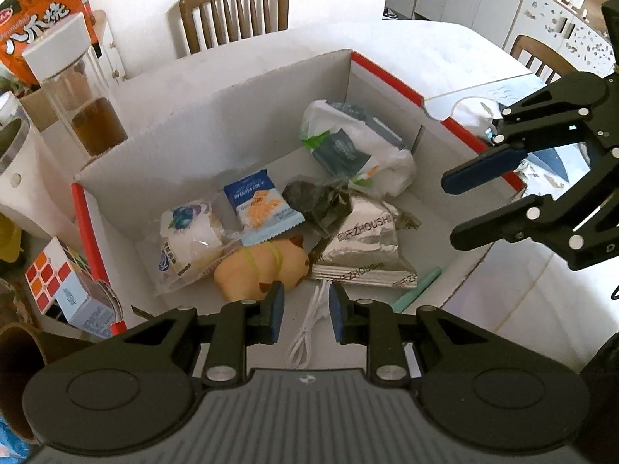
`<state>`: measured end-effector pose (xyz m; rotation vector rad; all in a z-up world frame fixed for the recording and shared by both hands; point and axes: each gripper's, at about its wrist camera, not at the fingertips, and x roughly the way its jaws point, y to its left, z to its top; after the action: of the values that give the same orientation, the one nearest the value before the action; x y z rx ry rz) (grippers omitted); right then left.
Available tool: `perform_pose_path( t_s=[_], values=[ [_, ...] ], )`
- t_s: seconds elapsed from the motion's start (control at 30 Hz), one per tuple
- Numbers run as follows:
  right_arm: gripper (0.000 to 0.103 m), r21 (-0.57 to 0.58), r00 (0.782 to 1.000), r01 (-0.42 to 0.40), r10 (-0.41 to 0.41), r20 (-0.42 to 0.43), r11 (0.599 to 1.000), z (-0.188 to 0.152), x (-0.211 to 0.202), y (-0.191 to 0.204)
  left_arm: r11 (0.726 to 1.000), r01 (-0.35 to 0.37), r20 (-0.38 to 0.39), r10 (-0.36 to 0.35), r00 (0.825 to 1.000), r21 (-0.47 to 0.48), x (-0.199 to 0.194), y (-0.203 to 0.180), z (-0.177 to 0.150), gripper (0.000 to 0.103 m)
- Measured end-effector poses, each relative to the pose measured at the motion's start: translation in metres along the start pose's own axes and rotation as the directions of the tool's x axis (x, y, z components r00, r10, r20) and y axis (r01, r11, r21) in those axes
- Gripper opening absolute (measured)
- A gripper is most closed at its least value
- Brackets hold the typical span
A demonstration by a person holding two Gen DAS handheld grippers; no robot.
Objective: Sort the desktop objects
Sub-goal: 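Open both tools and withdraw them from the box toward the blue mat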
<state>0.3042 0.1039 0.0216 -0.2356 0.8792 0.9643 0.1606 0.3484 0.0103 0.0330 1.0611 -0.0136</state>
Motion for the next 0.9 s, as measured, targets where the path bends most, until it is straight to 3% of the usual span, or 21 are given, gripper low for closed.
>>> perform_pose_path(
  t_s=[0.23,0.3,0.43,0.5,0.53,0.57,0.77,0.83,0.87,0.9],
  values=[
    [0.039,0.0,0.998,0.027,-0.027,0.057,1.0,-0.004,-0.029,0.003,1.0,-0.016,0.039,0.016,0.999,0.01,-0.02,-0.015,0.001,0.023],
    [0.045,0.004,0.996,0.043,-0.043,0.075,0.999,-0.006,-0.037,0.003,1.0,-0.017,0.053,0.017,0.998,0.01,-0.024,-0.022,0.002,0.024],
    [0.046,0.016,0.993,0.068,-0.069,0.1,0.998,-0.01,-0.05,0.004,1.0,-0.02,0.076,0.019,0.997,0.007,-0.033,-0.032,0.002,0.031],
    [0.046,0.023,0.991,0.078,-0.08,0.106,0.997,-0.013,-0.055,0.004,1.0,-0.023,0.088,0.023,0.996,0.002,-0.036,-0.038,0.001,0.042],
    [0.047,0.027,0.991,0.081,-0.083,0.109,0.996,-0.014,-0.057,0.004,1.0,-0.025,0.095,0.025,0.995,-0.002,-0.037,-0.04,0.001,0.06],
    [0.047,0.029,0.99,0.085,-0.088,0.112,0.996,-0.016,-0.06,0.005,1.0,-0.023,0.104,0.023,0.994,-0.004,-0.04,-0.043,0.0,0.069],
    [0.05,0.031,0.986,0.104,-0.107,0.129,0.994,-0.025,-0.074,0.01,0.999,-0.046,0.14,0.049,0.989,-0.027,-0.049,-0.056,-0.003,0.07],
    [0.061,0.034,0.983,0.112,-0.116,0.14,0.993,-0.028,-0.079,0.011,0.998,-0.057,0.152,0.061,0.986,-0.036,-0.052,-0.059,-0.005,0.074],
    [0.073,0.04,0.981,0.115,-0.119,0.152,0.993,-0.029,-0.082,0.011,0.997,-0.063,0.157,0.069,0.985,-0.04,-0.054,-0.061,-0.005,0.076],
    [0.076,0.046,0.979,0.113,-0.119,0.163,0.993,-0.031,-0.085,0.011,0.997,-0.067,0.163,0.074,0.984,-0.046,-0.055,-0.063,-0.006,0.076]
  ],
)
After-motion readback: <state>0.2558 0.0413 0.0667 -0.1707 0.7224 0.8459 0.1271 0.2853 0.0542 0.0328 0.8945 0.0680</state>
